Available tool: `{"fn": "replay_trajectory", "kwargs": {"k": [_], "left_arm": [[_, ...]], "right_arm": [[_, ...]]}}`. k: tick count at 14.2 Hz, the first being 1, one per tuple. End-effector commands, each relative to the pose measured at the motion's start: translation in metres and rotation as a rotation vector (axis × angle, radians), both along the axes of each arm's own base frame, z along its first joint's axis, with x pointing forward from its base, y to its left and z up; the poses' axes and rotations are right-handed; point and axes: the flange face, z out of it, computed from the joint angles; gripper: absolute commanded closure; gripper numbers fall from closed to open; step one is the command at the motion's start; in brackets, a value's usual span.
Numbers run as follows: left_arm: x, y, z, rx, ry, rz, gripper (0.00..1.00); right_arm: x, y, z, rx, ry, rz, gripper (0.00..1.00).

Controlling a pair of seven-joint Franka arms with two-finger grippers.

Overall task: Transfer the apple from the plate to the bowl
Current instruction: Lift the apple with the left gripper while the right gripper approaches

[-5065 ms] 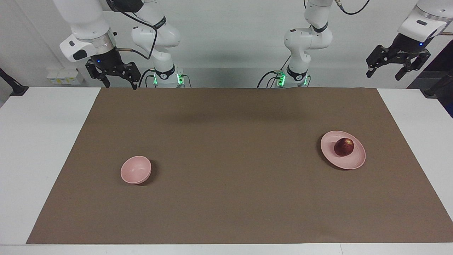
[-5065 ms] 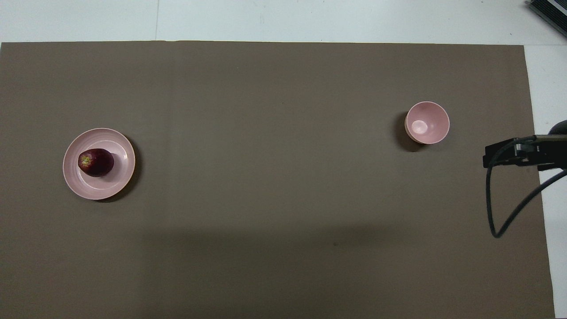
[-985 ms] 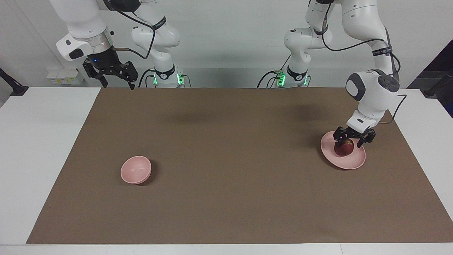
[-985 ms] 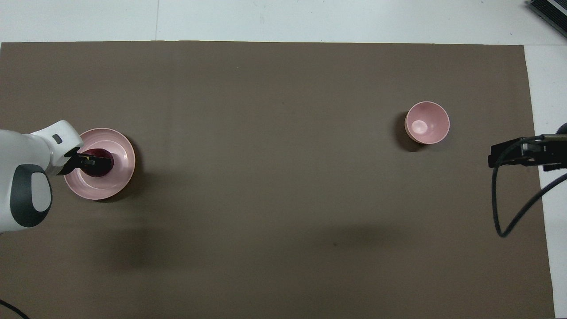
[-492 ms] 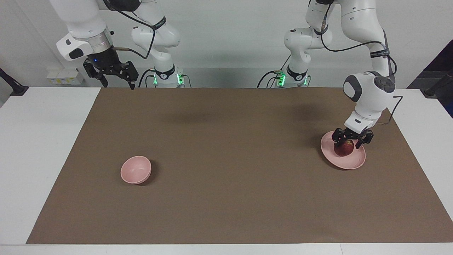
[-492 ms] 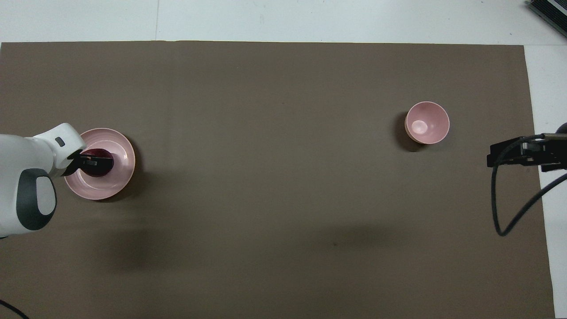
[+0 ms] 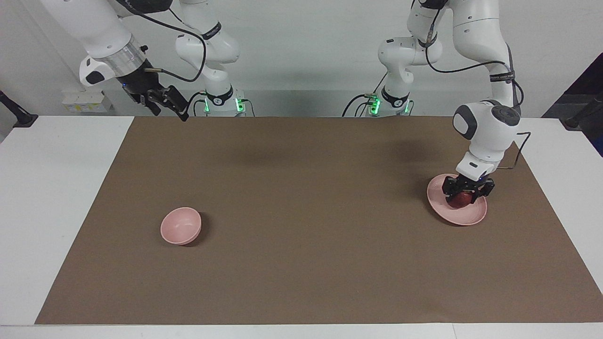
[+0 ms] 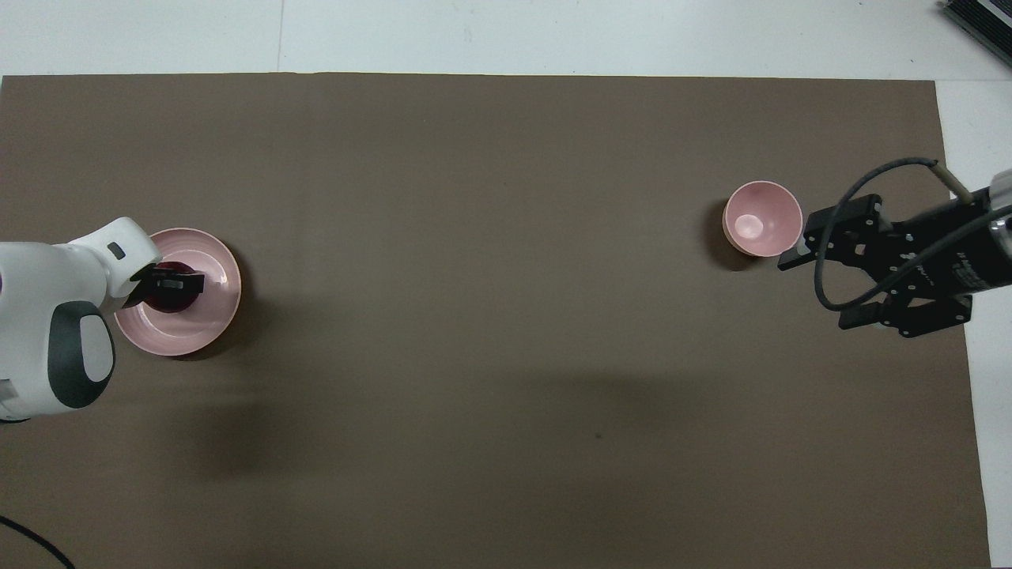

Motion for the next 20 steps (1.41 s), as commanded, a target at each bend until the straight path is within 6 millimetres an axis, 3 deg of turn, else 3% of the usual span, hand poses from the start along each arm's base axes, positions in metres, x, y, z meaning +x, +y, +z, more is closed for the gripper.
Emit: {"fn": "replay_trajectory", "kwargs": {"k": [1,4,6,7,9,11,15,17,18,20], "left_arm": [[0.008,-0.004,0.039,-0.008,-0.040,0.002,0.95],[0.021,-0.028,0.101,-0.022,0.027,-0.039,0.95],[0.024,-0.041,0.135,-0.104,0.055,-0.024,0.95],[0.024,-0.054,0.149,-0.172,0.057,-0.016,0.95],[0.023,-0.078,0.159,-0.292,0.067,0.041,0.95],[0.019,-0.121,0.164,-0.367,0.083,0.116,0.95],[0.013,-0.207,0.181,-0.586,0.111,0.228,0.99],[0.008,-0.243,0.188,-0.670,0.080,0.278,0.99],[0.003,-0.266,0.191,-0.701,0.077,0.269,1.00],[-0.004,-0.292,0.197,-0.823,0.074,0.302,1.00]], "right_arm": [[0.014,0.018,-0.018,0.131,0.103,-0.109,0.00],[0.027,0.035,-0.049,0.297,0.206,-0.151,0.00],[0.029,0.063,-0.057,0.358,0.265,-0.177,0.00],[0.033,0.068,-0.060,0.406,0.292,-0.231,0.00],[0.034,0.094,-0.064,0.500,0.339,-0.308,0.00],[0.028,0.121,-0.066,0.573,0.354,-0.376,0.00],[0.022,0.152,-0.065,0.675,0.392,-0.531,0.00],[0.026,0.155,-0.077,0.645,0.402,-0.583,0.00],[0.029,0.162,-0.094,0.629,0.414,-0.601,0.00],[0.031,0.185,-0.108,0.600,0.418,-0.663,0.00]]}}
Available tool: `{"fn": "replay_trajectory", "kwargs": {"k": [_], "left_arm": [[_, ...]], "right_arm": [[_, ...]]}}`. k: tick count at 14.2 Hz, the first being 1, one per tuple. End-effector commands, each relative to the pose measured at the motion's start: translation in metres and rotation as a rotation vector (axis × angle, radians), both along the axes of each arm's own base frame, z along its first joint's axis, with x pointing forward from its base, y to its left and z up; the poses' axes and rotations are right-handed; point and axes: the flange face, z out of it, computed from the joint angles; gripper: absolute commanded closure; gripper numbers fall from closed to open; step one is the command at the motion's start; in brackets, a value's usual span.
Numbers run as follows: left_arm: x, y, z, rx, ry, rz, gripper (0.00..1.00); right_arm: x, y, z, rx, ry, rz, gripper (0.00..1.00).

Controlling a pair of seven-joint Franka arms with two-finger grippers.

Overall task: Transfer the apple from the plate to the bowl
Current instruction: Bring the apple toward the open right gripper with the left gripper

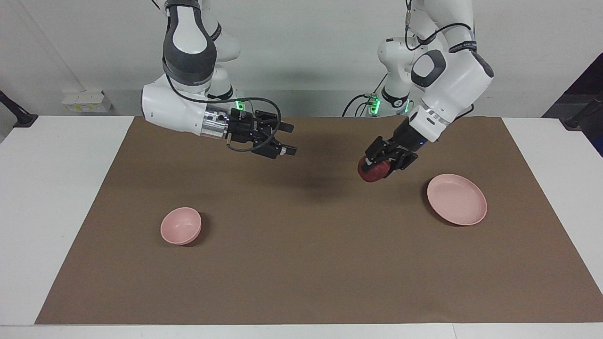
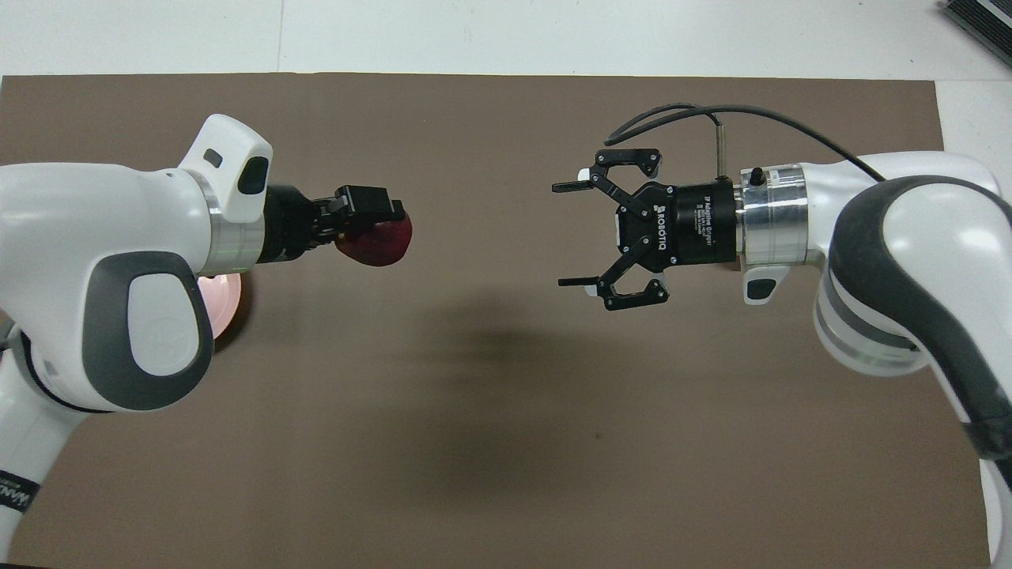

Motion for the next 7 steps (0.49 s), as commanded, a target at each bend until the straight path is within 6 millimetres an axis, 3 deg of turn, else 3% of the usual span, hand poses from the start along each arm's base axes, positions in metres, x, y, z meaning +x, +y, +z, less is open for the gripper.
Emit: {"fn": "replay_trajectory", "kwargs": {"k": [1,7], "left_arm": [[-0.006,-0.035,0.008,-0.126,-0.006,0.041,1.00],[-0.019,-0.069,0.018,-0.253,-0.044,0.094,1.00]], "right_arm": [[-0.001,0.024,-0.017,-0.023,0.063,-0.080,0.00],[-0.004,0.029,-0.020,-0.072,0.066,-0.060,0.00]]}}
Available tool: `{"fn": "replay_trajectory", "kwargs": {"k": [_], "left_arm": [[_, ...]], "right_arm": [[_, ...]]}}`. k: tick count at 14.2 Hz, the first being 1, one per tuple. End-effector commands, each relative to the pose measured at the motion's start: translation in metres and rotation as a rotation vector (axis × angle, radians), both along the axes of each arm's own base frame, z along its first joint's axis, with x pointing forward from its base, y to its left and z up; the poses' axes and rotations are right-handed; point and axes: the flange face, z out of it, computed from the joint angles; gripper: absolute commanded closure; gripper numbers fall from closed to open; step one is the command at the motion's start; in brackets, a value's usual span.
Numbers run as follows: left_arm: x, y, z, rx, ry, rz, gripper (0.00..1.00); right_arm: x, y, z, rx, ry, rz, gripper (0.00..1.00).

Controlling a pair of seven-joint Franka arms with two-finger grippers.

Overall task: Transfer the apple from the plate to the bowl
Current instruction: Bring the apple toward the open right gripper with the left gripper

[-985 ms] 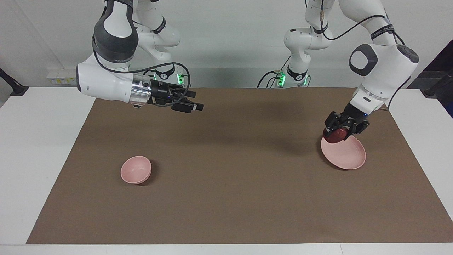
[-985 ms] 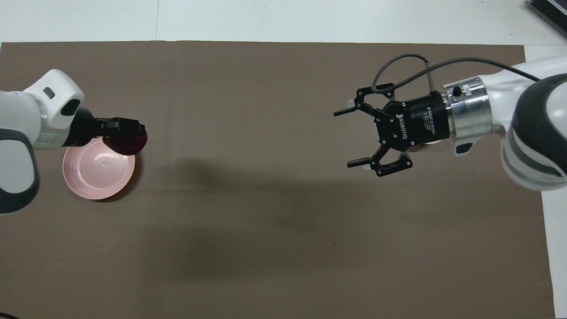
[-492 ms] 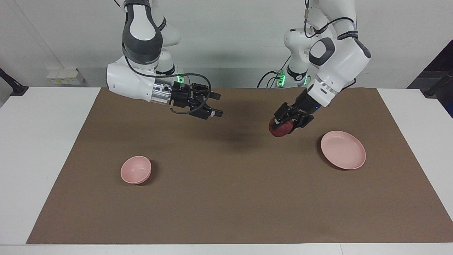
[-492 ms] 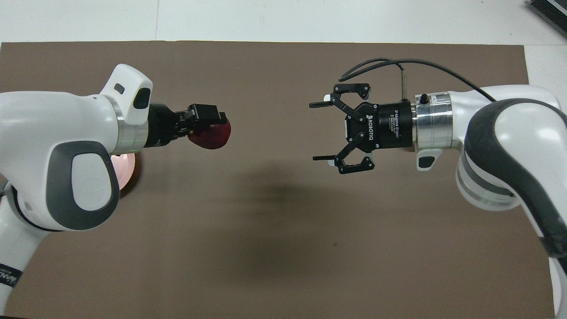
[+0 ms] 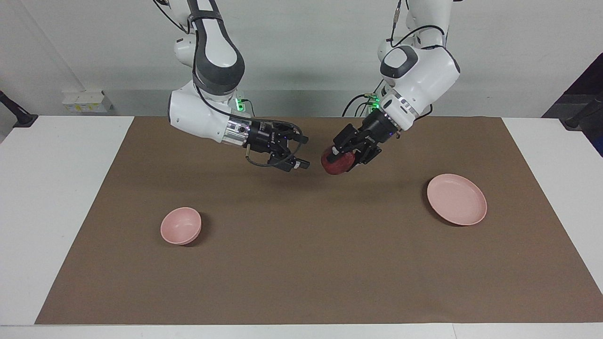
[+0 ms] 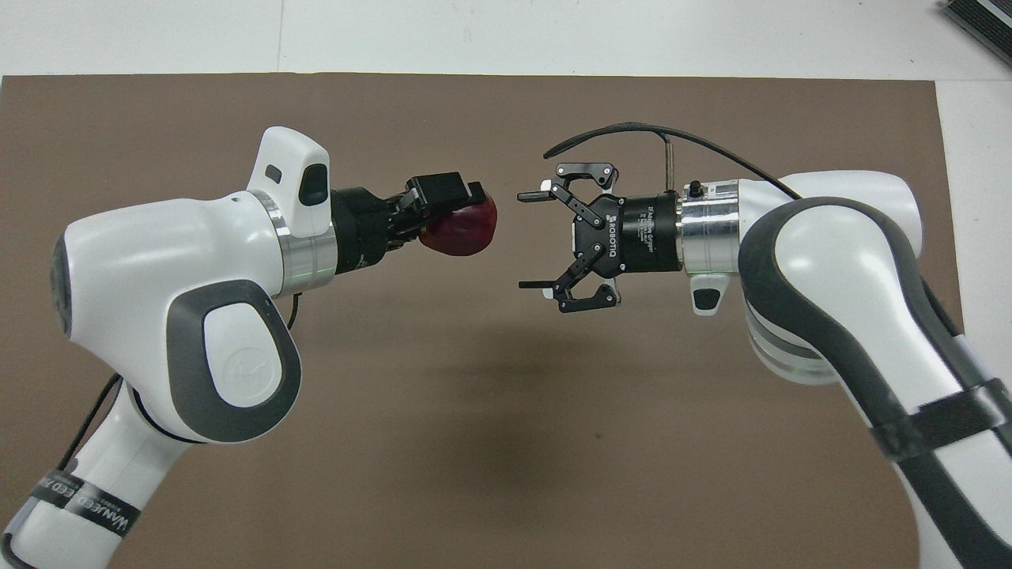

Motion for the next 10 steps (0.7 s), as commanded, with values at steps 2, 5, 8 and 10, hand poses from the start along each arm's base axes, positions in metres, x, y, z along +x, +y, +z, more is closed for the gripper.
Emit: {"fn": "replay_trajectory", "kwargs": {"k": [2,5,8,10], "left_arm": [[-0.006,-0.015,0.005,-0.037,-0.009,-0.007,1.00],[-0.016,-0.031,0.007,-0.043,-0.027,-0.012,1.00],[-0.022,-0.040,0.008,-0.043,-0.038,-0.019,1.00],[-0.030,-0.048,0.008,-0.043,-0.036,-0.034,1.00]], "right_arm": [[-0.002,-0.004,0.001,-0.023,0.009,-0.003,0.00],[-0.004,0.000,0.002,-0.022,0.007,0.003,0.00],[-0.008,0.009,0.003,-0.023,0.002,0.019,0.00],[-0.008,0.010,0.003,-0.022,-0.006,0.028,0.00]]}}
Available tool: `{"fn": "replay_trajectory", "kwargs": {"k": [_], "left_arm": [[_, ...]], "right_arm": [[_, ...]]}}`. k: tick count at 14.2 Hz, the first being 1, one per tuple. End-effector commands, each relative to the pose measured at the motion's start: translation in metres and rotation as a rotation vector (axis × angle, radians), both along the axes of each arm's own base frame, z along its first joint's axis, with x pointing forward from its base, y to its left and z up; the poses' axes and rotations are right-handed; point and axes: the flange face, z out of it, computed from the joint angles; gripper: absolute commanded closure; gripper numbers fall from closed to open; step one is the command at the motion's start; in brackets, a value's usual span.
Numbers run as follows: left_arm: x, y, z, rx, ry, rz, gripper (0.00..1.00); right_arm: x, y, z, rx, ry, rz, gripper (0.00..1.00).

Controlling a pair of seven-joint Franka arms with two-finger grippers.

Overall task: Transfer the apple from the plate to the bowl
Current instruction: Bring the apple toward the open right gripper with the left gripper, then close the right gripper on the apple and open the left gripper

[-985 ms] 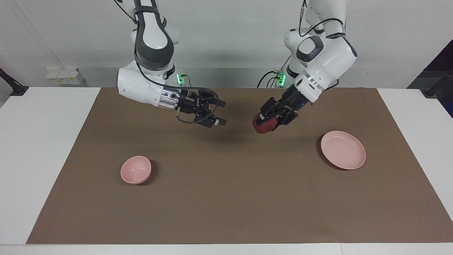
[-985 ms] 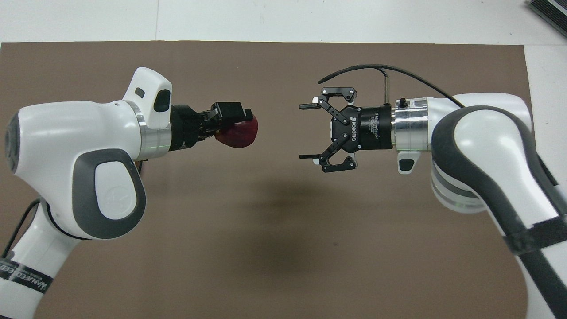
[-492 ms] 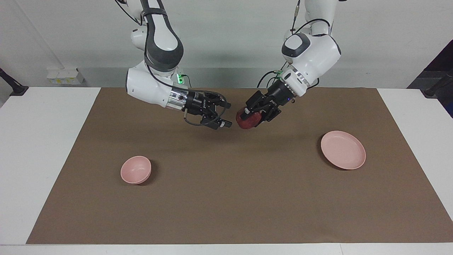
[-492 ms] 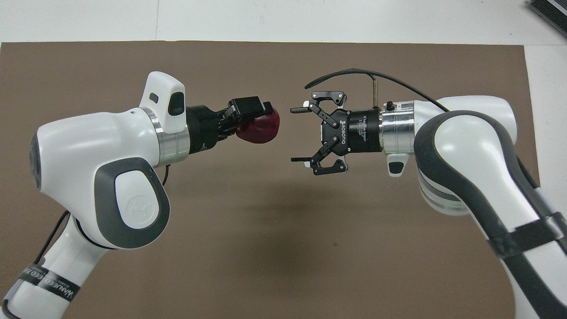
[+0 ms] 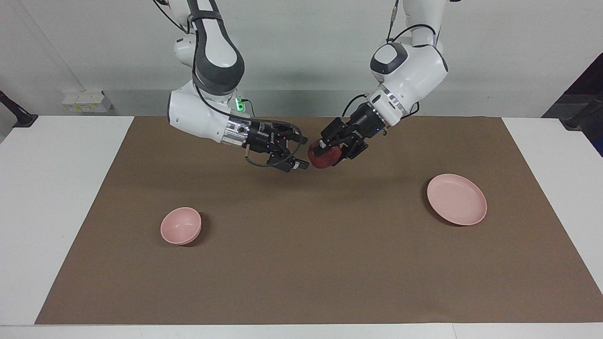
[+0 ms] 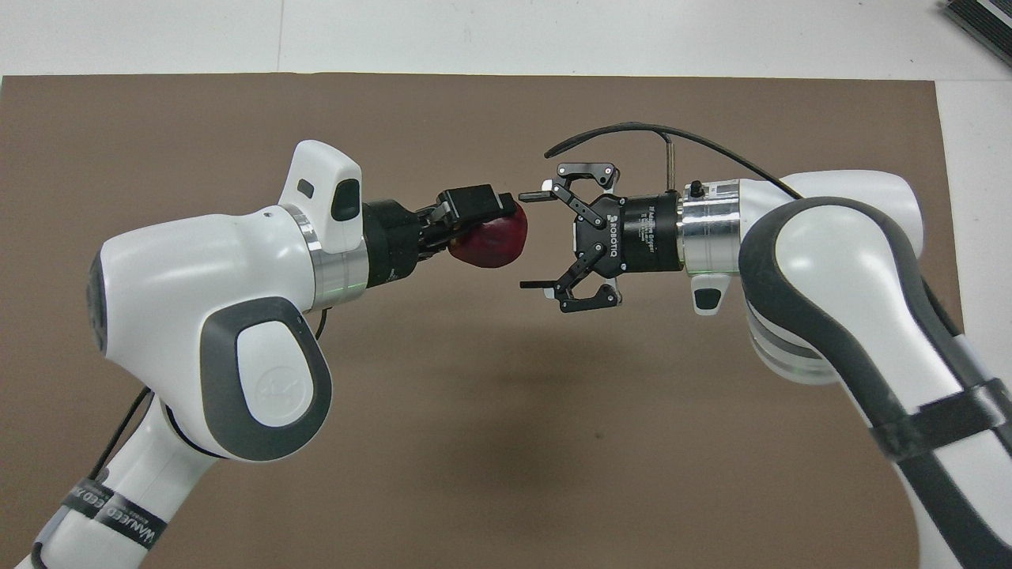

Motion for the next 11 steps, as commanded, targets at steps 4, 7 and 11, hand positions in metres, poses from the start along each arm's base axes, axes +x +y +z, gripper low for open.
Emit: {"fn": "replay_trajectory", "kwargs": {"k": [4,7,11], "left_arm": [[-0.018,-0.018,0.005,-0.017,-0.017,-0.018,0.99],[-0.019,-0.019,0.006,-0.018,-0.013,-0.021,0.88],[-0.018,-0.018,0.005,-0.019,-0.004,-0.021,0.53]], "right_arm": [[-0.009,0.008,0.004,-0.001,-0.015,0.067,0.00],[-0.008,-0.002,0.008,0.044,-0.059,0.115,0.90],[-0.007,-0.004,0.011,0.050,-0.067,0.121,1.00]]}}
